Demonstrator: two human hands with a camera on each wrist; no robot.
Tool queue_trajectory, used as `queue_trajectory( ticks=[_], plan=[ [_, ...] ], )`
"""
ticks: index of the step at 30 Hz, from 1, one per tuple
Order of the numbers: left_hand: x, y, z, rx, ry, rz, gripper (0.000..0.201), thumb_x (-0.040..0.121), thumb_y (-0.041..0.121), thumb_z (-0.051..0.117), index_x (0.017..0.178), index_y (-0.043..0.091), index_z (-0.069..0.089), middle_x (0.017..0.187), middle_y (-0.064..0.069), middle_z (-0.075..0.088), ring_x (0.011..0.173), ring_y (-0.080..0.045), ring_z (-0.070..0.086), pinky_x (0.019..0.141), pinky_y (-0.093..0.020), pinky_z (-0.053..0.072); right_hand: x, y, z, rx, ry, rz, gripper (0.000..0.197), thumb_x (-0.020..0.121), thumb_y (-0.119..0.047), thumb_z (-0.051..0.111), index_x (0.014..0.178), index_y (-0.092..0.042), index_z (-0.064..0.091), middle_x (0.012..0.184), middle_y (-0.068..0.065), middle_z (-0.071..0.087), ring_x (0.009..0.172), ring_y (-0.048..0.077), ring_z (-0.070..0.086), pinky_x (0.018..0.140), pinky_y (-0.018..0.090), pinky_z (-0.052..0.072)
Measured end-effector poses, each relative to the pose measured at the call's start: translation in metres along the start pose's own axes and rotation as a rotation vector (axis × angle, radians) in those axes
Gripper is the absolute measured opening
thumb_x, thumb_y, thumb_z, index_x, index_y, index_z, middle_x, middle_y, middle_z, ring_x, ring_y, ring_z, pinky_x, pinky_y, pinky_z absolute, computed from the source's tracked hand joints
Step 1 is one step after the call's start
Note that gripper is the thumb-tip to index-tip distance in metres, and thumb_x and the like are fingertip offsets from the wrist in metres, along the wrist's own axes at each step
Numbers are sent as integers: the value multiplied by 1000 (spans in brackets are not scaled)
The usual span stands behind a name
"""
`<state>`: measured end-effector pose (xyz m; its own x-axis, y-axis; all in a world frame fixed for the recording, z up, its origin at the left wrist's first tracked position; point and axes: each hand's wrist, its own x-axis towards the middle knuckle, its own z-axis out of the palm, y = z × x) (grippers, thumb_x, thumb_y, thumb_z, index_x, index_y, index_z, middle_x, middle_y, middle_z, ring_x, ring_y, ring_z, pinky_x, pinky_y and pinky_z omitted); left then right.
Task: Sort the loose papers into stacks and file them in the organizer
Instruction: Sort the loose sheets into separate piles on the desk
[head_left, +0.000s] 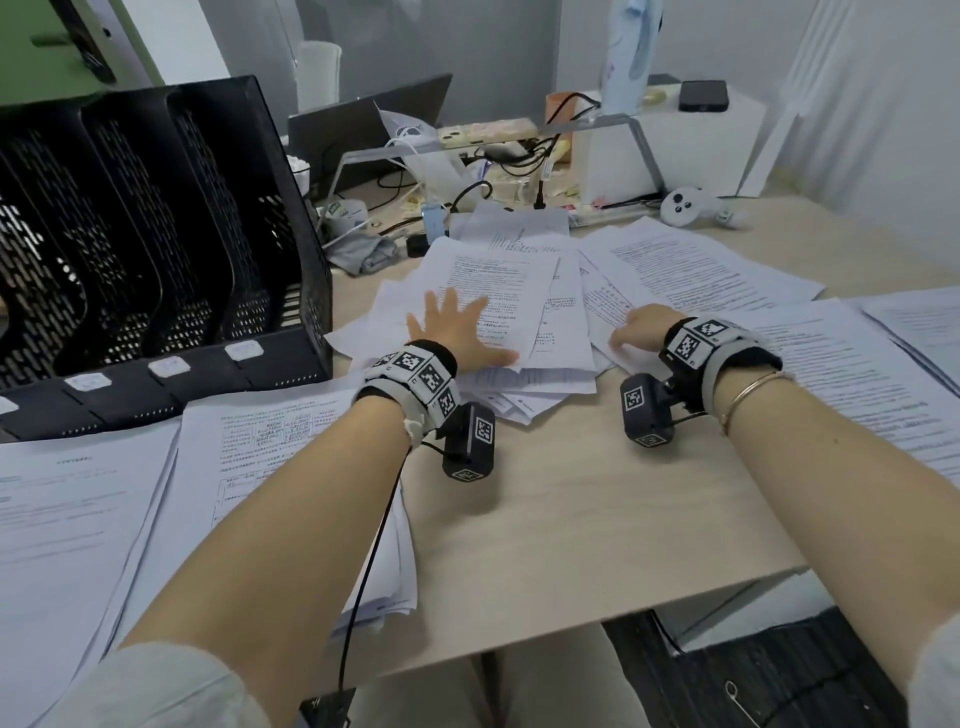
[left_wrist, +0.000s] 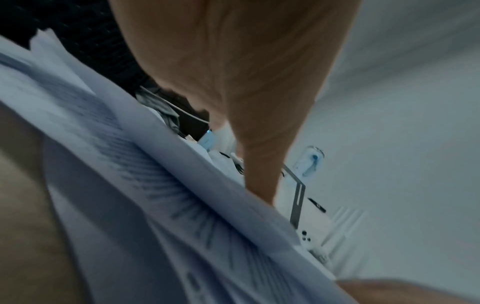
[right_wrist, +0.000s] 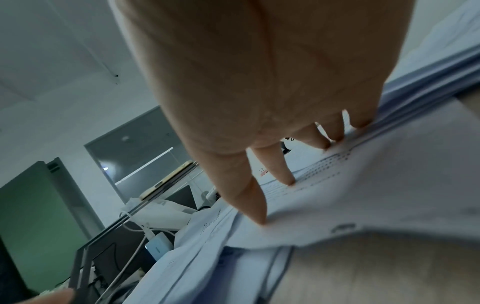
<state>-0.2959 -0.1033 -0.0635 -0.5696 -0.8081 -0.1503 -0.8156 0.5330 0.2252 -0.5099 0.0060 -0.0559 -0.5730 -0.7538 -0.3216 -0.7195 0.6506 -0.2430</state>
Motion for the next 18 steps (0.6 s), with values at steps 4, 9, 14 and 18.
queue_trajectory(
  ticks=[4,9,14,18],
  plan=[
    [9,6,21,90,-187,72,89,78,70,53,149,33,14,159,-7,0,145,-35,-5,114,-59,5,-3,-1,-1,45,0,89,56,89,-34,55,130,3,44,131,20,50,119,34,49,92,35,43],
    [12,1,28,117,-253,54,93,77,70,53,149,31,10,158,-6,1,144,-37,1,112,-61,13,2,4,-5,236,81,86,60,90,-31,57,137,2,37,139,20,44,124,33,46,96,34,39],
    [3,11,14,-292,-112,125,78,91,49,52,151,22,11,157,-7,19,142,-28,22,114,-40,19,-16,-17,-12,339,140,-198,65,92,-33,55,146,-7,29,154,9,28,141,24,26,113,34,21],
    [-16,25,-8,-717,55,297,51,101,38,32,149,29,16,152,-3,30,134,-19,38,102,-23,30,-42,-51,-5,314,69,-403,61,92,-32,56,145,-11,34,152,6,32,139,19,32,109,28,25]
  ],
)
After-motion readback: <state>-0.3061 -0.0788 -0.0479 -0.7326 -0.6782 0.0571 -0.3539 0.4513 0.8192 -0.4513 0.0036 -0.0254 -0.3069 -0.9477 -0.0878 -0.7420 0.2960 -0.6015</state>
